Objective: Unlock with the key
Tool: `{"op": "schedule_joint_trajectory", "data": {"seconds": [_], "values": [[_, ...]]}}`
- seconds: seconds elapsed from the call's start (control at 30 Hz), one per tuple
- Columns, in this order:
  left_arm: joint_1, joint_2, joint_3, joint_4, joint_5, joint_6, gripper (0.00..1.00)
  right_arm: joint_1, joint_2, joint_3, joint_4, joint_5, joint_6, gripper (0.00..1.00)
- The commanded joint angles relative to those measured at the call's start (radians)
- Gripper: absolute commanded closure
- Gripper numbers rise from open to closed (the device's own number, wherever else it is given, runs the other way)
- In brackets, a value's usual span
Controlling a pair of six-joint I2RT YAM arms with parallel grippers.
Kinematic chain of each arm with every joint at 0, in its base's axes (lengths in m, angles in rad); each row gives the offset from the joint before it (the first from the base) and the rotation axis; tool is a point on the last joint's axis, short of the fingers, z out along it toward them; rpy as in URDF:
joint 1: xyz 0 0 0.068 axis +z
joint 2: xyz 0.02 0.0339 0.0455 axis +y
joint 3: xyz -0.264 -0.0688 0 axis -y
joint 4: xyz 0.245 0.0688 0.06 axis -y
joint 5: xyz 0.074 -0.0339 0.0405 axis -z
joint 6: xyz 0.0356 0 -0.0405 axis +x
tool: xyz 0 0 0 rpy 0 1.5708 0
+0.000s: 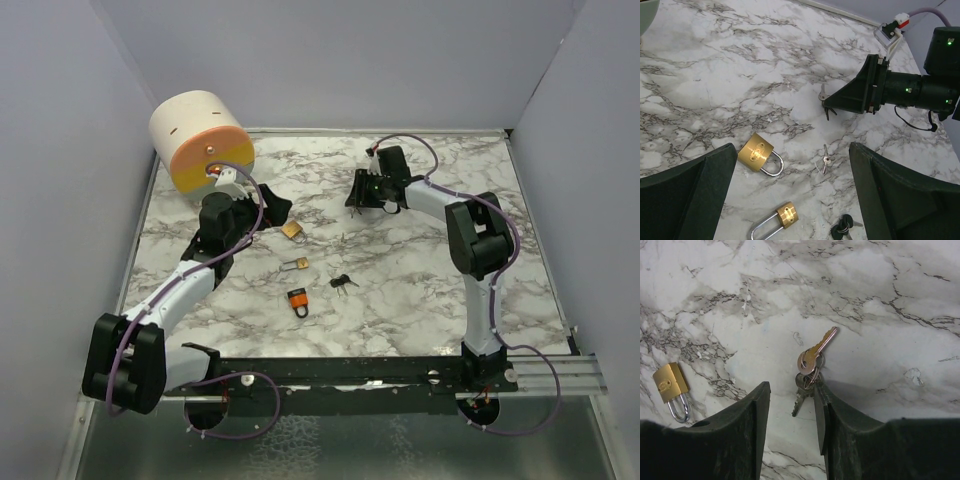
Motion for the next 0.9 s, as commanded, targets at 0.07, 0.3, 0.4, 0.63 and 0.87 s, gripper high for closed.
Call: {"op": "schedule_joint_trajectory", "data": {"seconds": [0.07,0.3,0.4,0.63,0.87], "values": [[-0.004,0.009,-0.012,0.022,-0.012,0.011,0.02,0.003,0.036,0.035,-0.033,0.063,0.032,0.63],[-0.003,0.024,-0.007,0.033,0.002,0.014,0.02,0.003,0.043,0.040,-0.023,0.096,0.054,0.67],[-0.004,0.030,-0.006,0.035,0.003,0.013,0.03,0.003,0.056,0.061,-0.039,0.099,0.057,0.70],[-0.004,0.032,-0.017,0.037,0.000,0.010,0.02,0.002,0.058,0.090,-0.057,0.130,0.043,0.71],[-0.003,0.027,-0.018,0.037,-0.003,0.014,0.02,0.002,0.047,0.113,-0.062,0.150,0.015,0.70]]}}
